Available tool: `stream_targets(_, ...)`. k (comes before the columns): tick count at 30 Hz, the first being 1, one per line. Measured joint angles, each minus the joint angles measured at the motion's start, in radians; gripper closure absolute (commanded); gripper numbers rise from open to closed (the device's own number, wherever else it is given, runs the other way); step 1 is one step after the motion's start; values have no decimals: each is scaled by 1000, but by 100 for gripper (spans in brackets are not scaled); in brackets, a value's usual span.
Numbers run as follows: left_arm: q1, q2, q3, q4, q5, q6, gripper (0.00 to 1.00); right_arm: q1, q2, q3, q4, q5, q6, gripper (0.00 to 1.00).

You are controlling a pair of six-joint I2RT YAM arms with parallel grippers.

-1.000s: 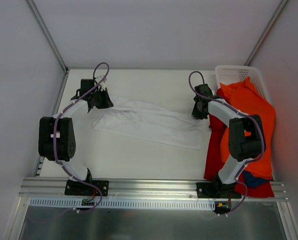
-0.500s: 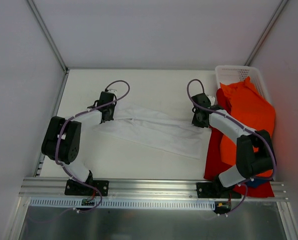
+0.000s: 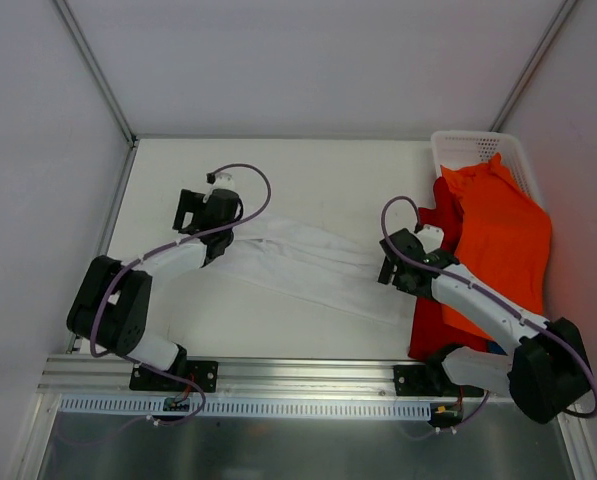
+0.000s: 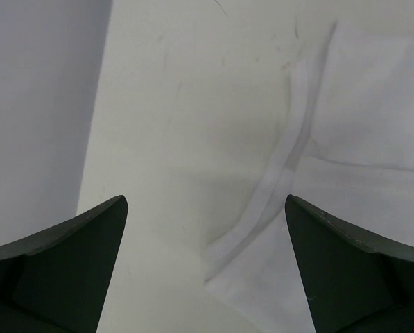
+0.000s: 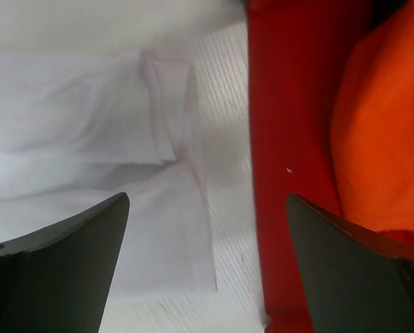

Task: Fold and stack the t-shirts
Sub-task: Fold the other side of the tshirt into a rectangle

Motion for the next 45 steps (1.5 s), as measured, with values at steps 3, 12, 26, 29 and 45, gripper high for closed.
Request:
stream_targets(3, 0, -106, -5, 37, -35, 16, 2, 67, -114, -55, -61, 35, 57, 1)
stream_targets(12, -21, -423, 98, -42, 14, -135, 7, 121, -222, -20, -85, 101, 49, 0)
stream_targets(26, -87, -924, -272, -210, 351, -571, 20, -51, 322, 227, 174, -85, -169, 1)
stream_targets(29, -99, -972, -314, -238, 377, -592, 21, -82, 368, 227, 193, -101, -170, 1)
stream_targets(45, -126, -998, -327, -252, 396, -595, 24, -92, 443, 226, 255, -111, -176, 62)
